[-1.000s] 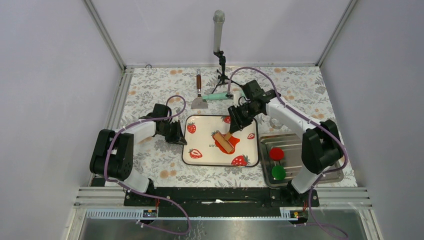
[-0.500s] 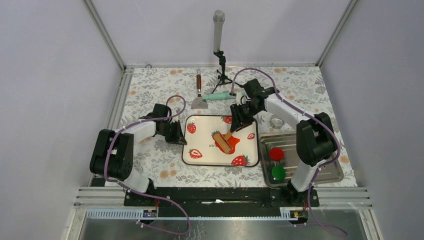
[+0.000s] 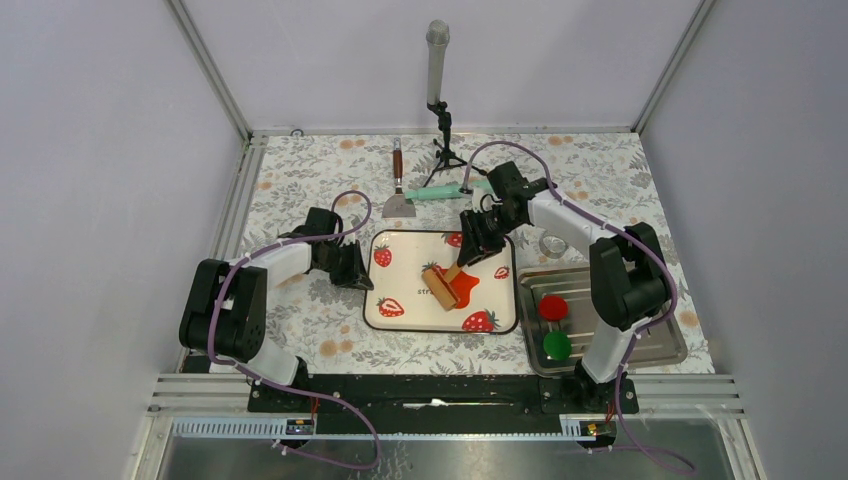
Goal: Roll out the dumpling wrappers from the dough
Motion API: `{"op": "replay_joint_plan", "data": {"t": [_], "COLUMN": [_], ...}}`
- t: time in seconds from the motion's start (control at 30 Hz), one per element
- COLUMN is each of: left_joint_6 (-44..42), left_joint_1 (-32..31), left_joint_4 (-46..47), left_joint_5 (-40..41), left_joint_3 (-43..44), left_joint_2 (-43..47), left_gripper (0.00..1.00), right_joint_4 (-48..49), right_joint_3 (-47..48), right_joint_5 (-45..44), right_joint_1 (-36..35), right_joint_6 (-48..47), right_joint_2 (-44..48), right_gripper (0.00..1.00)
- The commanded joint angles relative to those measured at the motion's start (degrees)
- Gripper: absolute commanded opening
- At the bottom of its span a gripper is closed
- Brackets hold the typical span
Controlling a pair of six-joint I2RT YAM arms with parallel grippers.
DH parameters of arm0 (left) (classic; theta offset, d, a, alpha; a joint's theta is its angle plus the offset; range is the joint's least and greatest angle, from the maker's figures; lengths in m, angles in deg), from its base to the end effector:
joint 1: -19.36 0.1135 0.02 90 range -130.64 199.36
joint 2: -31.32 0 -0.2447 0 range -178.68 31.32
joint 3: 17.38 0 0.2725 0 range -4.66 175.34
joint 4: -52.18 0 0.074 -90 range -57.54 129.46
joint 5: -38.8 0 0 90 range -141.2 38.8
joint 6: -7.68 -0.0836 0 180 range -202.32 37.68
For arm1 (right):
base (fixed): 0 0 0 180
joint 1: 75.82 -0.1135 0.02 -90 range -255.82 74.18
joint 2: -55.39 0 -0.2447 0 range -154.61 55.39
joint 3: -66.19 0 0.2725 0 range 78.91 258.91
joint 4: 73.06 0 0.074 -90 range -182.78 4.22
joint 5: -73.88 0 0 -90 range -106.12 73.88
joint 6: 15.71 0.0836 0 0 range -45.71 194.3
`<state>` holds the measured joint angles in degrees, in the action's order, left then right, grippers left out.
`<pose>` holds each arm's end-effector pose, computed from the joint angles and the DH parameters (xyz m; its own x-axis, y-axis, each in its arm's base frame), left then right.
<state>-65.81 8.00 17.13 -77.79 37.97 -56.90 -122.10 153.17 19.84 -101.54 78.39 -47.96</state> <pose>0.2840 -0.0952 0.0723 -0.9680 -0.0647 -0.2425 0.0689 0.8607 -0.5045 0.3363 0.2165 0.1460 -0.8580 -0.3490 -0.3769 -0.5114 0.6498 0.5623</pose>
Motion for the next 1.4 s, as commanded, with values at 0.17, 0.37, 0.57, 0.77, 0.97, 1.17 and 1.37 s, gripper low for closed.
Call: {"op": "replay_joint_plan", "data": {"t": [0.17, 0.37, 0.57, 0.77, 0.97, 1.17, 1.37], "left_joint_6": [-1.62, -1.48, -1.48, -1.69, -1.18, -1.30, -1.48], "left_joint_1": [-0.40, -0.42, -0.33, -0.33, -0.33, -0.33, -0.33], "left_joint_4": [-0.09, 0.48, 0.02, -0.32, 0.09, -0.23, -0.09], "left_joint_5": [2.92, 2.78, 2.98, 2.58, 2.36, 2.55, 2.70], "left_joint_3": [-0.71, -0.63, 0.17, 1.27, 1.72, 2.71, 2.03], "left_joint_2": [0.72, 0.67, 0.60, -1.03, -1.74, -1.96, -1.05], "left_gripper": [0.00, 0.00, 0.00, 0.00, 0.00, 0.00, 0.00], "right_joint_4": [3.24, 4.04, 0.29, -8.02, -10.21, -8.55, -8.33], "right_joint_3": [-3.83, -1.40, 6.60, 14.02, 10.27, 9.24, 10.66], "right_joint_5": [-11.42, -7.13, 4.12, -1.01, -5.03, -6.53, -10.38], "right_joint_1": [-3.48, -5.21, -7.90, -7.80, -3.61, -1.18, 0.33], "right_joint_6": [-1.36, -0.61, -3.65, -10.24, -11.55, -10.74, -11.66], "right_joint_2": [-4.81, -5.88, -5.13, 1.61, 5.62, 4.47, -1.71], "right_gripper": [0.00, 0.00, 0.00, 0.00, 0.00, 0.00, 0.00]}}
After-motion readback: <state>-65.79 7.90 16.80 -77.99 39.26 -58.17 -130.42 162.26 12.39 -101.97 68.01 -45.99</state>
